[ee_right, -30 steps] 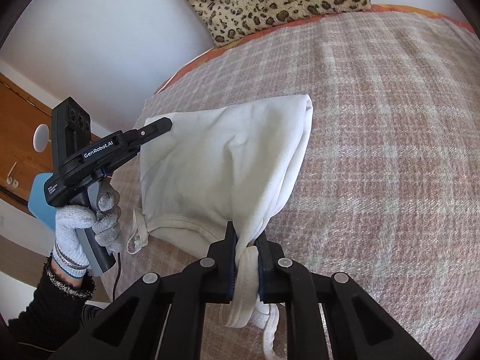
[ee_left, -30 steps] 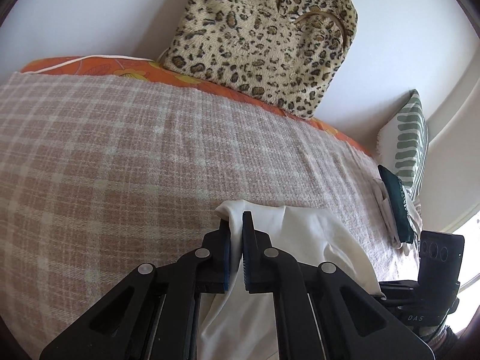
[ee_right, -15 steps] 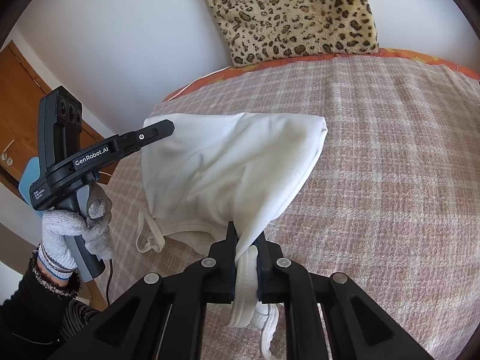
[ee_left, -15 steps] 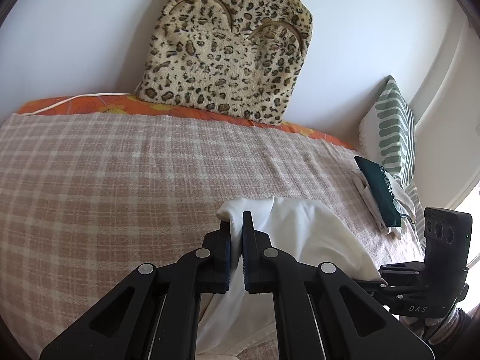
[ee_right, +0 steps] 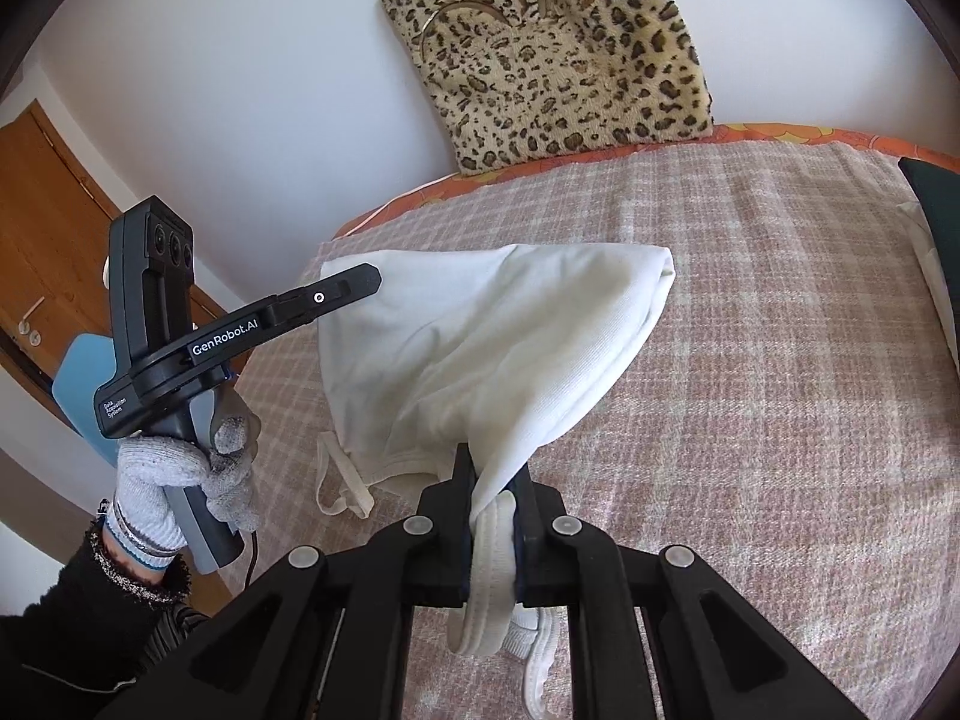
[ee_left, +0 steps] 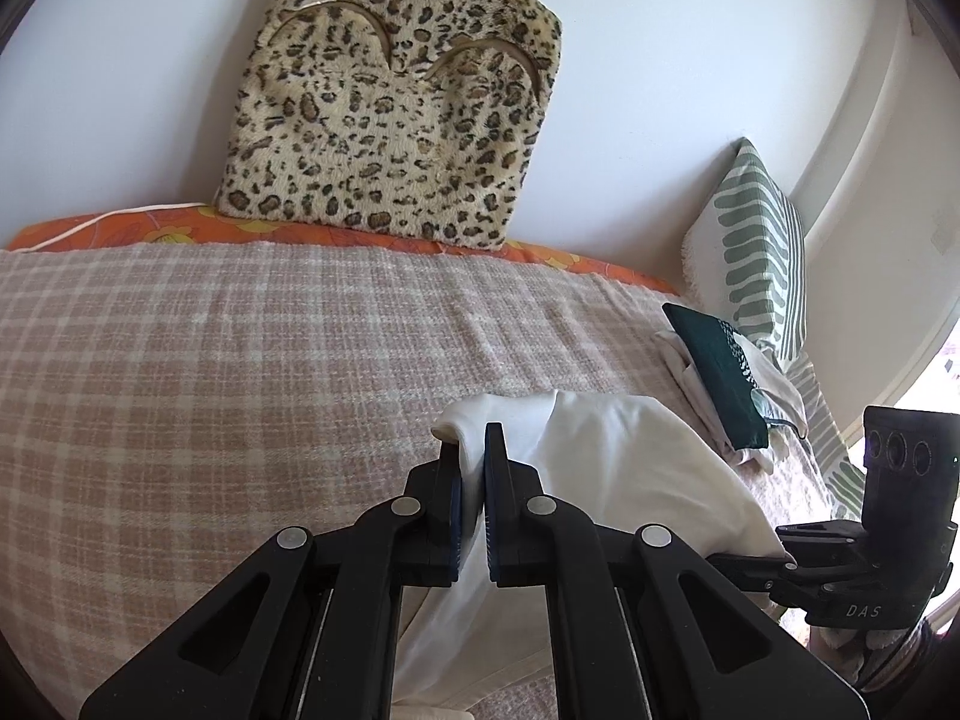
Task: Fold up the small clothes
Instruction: 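Carry the lifted camisole with both grippers toward the dark green garment pile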
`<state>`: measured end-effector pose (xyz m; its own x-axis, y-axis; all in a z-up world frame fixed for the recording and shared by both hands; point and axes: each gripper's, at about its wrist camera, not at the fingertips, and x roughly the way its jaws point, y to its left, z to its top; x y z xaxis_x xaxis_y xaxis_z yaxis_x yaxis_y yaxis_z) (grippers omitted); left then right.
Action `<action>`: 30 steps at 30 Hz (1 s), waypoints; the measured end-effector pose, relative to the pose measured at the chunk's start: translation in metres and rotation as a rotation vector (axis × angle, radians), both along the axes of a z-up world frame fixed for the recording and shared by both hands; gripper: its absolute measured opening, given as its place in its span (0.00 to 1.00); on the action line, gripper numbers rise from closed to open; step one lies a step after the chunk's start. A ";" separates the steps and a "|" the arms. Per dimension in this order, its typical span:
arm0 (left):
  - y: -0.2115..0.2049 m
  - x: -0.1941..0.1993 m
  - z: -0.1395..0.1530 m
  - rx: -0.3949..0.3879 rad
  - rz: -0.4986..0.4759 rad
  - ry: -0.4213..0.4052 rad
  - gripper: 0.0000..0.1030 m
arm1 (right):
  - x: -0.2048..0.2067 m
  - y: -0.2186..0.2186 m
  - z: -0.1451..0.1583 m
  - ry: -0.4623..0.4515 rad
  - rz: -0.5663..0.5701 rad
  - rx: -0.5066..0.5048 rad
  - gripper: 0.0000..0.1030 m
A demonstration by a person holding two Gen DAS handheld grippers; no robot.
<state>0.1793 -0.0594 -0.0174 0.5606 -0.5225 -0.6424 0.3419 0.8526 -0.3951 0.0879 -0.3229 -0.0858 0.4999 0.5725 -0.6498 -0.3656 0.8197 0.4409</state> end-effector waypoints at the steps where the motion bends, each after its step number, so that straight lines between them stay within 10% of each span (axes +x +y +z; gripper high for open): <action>1: -0.004 0.000 0.001 -0.004 -0.002 -0.002 0.04 | -0.002 -0.004 0.000 -0.004 -0.004 0.000 0.07; 30: -0.201 0.032 0.052 -0.024 -0.197 -0.086 0.04 | -0.032 -0.192 0.050 -0.056 -0.189 -0.058 0.06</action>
